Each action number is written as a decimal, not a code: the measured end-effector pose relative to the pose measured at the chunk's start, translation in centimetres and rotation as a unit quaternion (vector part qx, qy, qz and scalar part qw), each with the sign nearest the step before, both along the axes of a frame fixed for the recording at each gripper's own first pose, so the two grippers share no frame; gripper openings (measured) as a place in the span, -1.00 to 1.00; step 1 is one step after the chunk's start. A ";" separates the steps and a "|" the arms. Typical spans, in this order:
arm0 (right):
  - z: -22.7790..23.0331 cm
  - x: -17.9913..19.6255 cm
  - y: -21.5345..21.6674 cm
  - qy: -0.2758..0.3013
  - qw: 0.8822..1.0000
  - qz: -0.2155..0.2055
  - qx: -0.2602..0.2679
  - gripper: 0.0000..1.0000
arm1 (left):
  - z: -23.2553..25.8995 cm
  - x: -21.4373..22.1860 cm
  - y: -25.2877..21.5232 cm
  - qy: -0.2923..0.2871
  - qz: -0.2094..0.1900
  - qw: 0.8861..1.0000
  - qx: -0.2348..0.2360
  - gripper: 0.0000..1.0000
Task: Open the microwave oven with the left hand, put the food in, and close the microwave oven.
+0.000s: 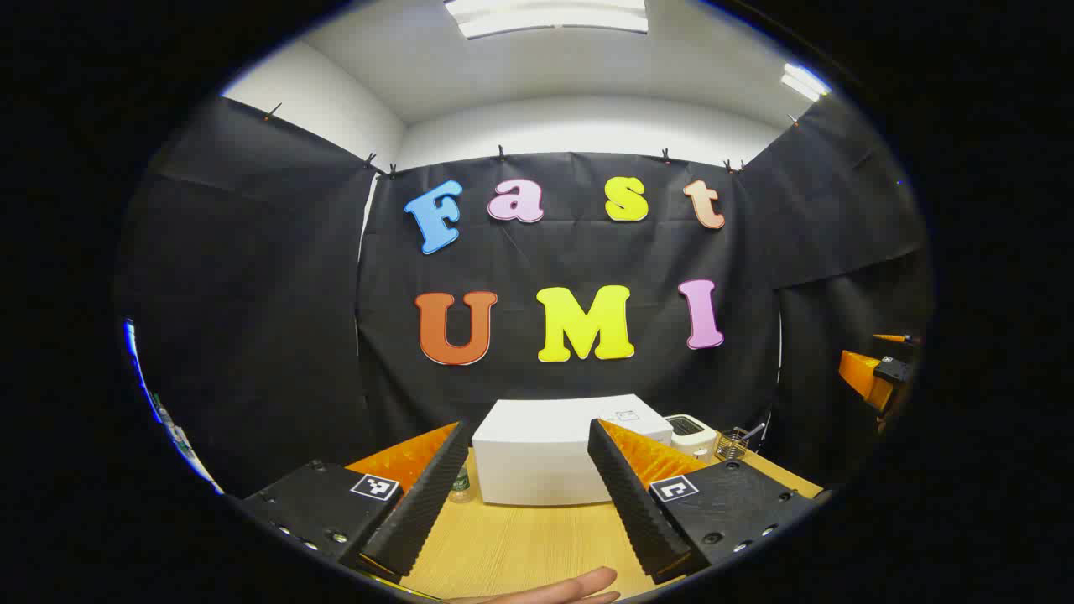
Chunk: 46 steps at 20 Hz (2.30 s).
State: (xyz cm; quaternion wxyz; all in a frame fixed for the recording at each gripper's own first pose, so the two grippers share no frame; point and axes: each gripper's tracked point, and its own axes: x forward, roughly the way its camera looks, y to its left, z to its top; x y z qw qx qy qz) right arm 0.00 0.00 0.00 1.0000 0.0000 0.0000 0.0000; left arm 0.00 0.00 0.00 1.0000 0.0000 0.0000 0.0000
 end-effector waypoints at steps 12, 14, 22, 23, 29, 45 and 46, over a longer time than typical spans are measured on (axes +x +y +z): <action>-0.2 -0.3 -1.2 -0.007 1.000 -0.009 0.009 1.00 | -1.3 0.4 -0.6 0.013 -0.008 1.000 0.006 0.86; -0.2 -0.3 -1.6 -0.011 1.000 -0.010 0.007 0.84 | -1.6 0.6 -0.9 0.014 -0.011 1.000 0.008 0.86; -0.8 -0.4 -2.2 -0.010 1.000 -0.013 0.013 1.00 | -4.4 2.2 -3.0 0.032 -0.037 0.999 -0.008 0.86; -1.1 -0.2 -2.4 -0.009 1.000 -0.013 0.013 1.00 | -5.1 2.8 -3.3 0.036 -0.035 0.999 -0.005 0.86; -2.5 0.6 -3.2 -0.008 1.000 -0.020 0.011 1.00 | -10.7 7.5 -6.6 0.069 -0.054 0.996 0.011 0.86; -6.5 4.0 -5.9 0.008 1.000 -0.026 0.002 1.00 | -23.3 19.7 -16.5 0.115 -0.089 0.989 -0.016 0.87; -6.8 4.1 -6.3 0.009 1.000 -0.027 0.001 0.84 | -24.0 20.5 -17.1 0.118 -0.087 0.989 -0.018 0.87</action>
